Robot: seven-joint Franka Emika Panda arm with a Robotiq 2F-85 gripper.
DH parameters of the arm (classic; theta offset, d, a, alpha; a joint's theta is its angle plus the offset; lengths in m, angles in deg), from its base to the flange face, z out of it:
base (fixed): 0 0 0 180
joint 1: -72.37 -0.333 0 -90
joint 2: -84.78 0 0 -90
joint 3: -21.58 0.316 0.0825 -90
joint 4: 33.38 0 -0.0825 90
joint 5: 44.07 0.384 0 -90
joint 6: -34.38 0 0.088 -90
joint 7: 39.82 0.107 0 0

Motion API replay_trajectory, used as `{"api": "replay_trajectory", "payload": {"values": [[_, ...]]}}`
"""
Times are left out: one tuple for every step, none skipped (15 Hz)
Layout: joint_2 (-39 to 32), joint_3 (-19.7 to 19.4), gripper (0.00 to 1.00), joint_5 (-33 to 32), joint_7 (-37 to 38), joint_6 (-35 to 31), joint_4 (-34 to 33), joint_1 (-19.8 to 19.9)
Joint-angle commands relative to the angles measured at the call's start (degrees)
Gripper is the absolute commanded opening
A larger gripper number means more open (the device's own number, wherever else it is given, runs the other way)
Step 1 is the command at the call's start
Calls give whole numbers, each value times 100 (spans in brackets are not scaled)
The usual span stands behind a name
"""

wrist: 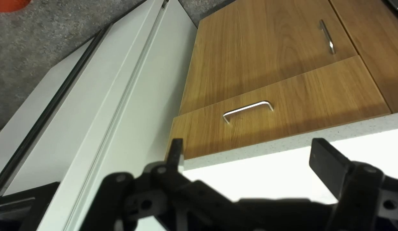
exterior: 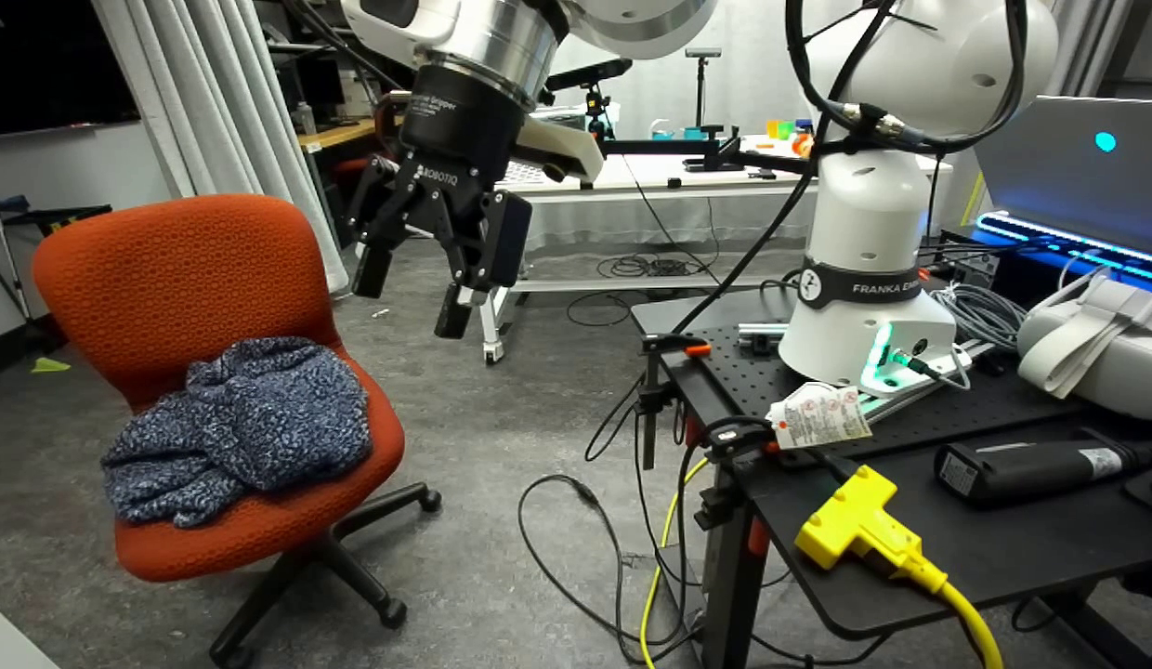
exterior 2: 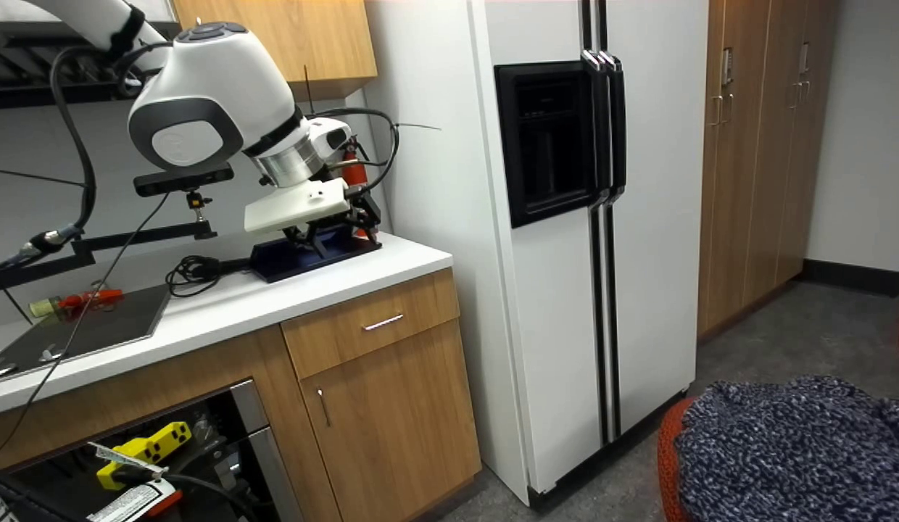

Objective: Close the open drawer

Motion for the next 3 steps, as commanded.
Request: {"api": "replay_trajectory", "payload": {"values": [[0,0,100,0,0,0,0,0],[0,0,100,0,0,0,0,0],[0,0,100,0,0,0,0,0]]}}
